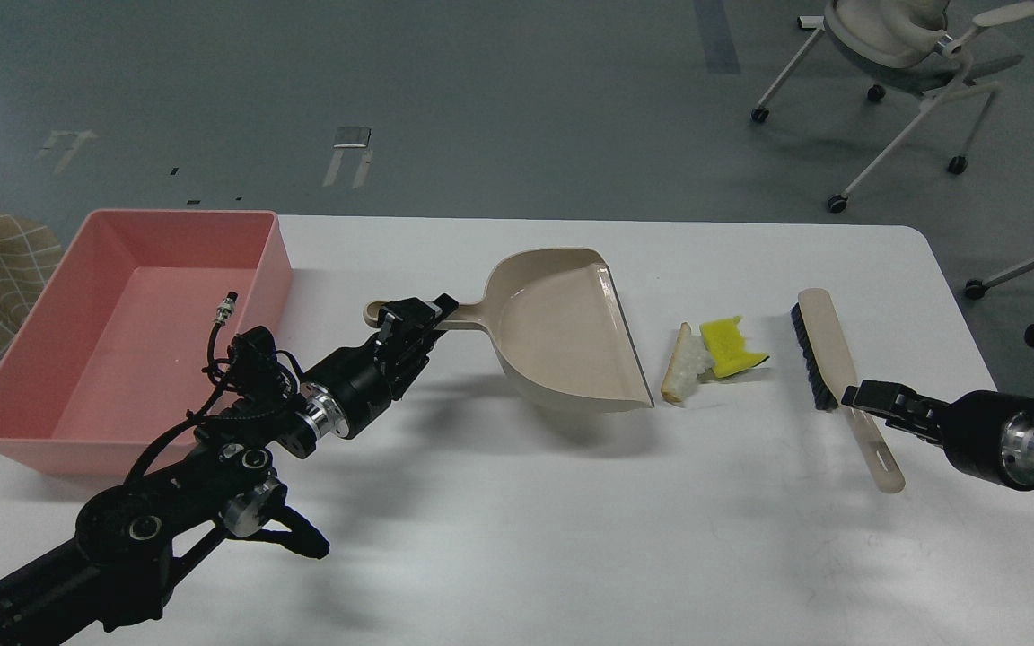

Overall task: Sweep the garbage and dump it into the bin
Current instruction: 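Reach the right gripper to the wooden brush handle, then grasp the brush handle with the right gripper and lift it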

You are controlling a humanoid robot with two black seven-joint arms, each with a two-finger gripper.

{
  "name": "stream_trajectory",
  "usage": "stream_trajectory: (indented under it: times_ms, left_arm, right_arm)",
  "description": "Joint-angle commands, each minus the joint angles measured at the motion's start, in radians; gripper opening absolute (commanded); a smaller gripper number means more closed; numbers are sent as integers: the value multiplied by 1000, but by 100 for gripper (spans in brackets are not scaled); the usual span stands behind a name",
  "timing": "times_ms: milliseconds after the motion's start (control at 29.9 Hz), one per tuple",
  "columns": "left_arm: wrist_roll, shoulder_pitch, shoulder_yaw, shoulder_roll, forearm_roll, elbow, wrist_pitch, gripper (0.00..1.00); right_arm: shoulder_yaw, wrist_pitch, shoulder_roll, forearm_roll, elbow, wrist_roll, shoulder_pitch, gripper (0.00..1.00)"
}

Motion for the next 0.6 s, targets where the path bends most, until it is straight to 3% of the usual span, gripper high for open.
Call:
stream_trajectory:
  times_ms: [0, 201, 569]
  left_arm:
    - [0, 3, 0, -1, 0, 0, 0, 13]
    - [-1, 3, 0, 2, 0, 0, 0, 13]
    - [-1, 3, 0, 2, 0, 0, -2, 13]
  right_arm:
    - [-1, 0, 23, -37, -2, -5, -5, 62]
    - [0, 0, 51, -54, -2, -33, -5, 55]
    - [-13, 0, 37, -54, -4, -38, -5, 40]
